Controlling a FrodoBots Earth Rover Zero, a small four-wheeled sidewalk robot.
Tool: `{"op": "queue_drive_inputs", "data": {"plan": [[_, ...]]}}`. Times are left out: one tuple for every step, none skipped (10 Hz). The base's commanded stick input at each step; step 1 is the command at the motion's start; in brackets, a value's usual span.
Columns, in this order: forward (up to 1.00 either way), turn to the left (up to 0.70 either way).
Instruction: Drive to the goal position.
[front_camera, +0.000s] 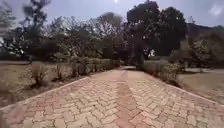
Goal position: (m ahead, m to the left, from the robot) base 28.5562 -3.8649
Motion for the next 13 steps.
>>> {"op": "queue_drive_inputs", "data": {"plan": [[0.7, 0.0], [0.7, 0.0], [0.7, 0.0], [0.7, 0.0], [0.7, 0.0], [0.7, 0.0], [0.7, 0.0], [0.7, 0.0], [0.7, 0.0], [0.85, 0.0], [0.85, 0.0], [0.85, 0.0], [0.85, 0.0]]}}
